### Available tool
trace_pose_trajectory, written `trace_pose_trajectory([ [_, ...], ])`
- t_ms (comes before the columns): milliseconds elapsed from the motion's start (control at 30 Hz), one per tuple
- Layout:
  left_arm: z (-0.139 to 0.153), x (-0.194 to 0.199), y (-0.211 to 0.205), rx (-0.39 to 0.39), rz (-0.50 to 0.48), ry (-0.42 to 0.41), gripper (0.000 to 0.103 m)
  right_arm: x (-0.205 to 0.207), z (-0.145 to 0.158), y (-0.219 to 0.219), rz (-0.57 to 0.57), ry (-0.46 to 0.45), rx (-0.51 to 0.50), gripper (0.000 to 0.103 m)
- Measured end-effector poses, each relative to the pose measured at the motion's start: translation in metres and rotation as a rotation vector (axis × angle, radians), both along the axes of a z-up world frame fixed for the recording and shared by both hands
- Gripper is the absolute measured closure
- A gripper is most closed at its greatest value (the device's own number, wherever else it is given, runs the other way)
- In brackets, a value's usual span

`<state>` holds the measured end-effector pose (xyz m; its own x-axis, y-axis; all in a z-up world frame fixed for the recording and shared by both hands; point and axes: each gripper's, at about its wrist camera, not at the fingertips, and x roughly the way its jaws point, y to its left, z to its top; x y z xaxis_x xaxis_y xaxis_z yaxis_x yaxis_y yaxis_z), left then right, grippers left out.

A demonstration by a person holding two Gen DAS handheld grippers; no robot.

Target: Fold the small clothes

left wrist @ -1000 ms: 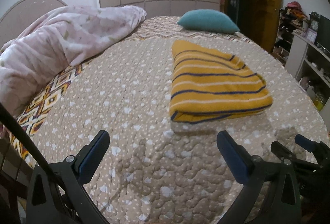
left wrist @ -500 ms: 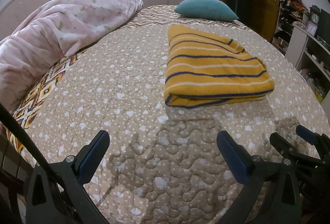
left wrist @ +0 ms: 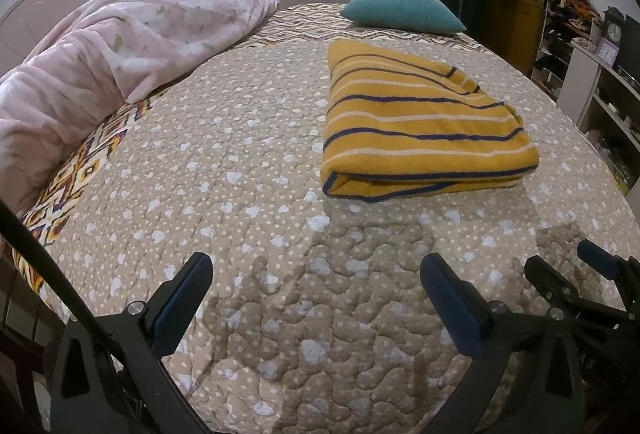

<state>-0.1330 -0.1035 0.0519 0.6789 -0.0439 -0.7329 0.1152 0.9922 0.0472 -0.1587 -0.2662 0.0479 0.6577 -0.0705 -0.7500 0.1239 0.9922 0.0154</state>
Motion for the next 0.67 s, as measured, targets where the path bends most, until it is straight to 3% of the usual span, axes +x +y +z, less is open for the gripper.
trace_pose_trajectory([
  [667, -0.014, 0.008, 0.006, -0.028, -0.014, 0.025, 0.000, 0.002, 0.003, 0.012, 0.023, -0.021, -0.042, 0.015],
])
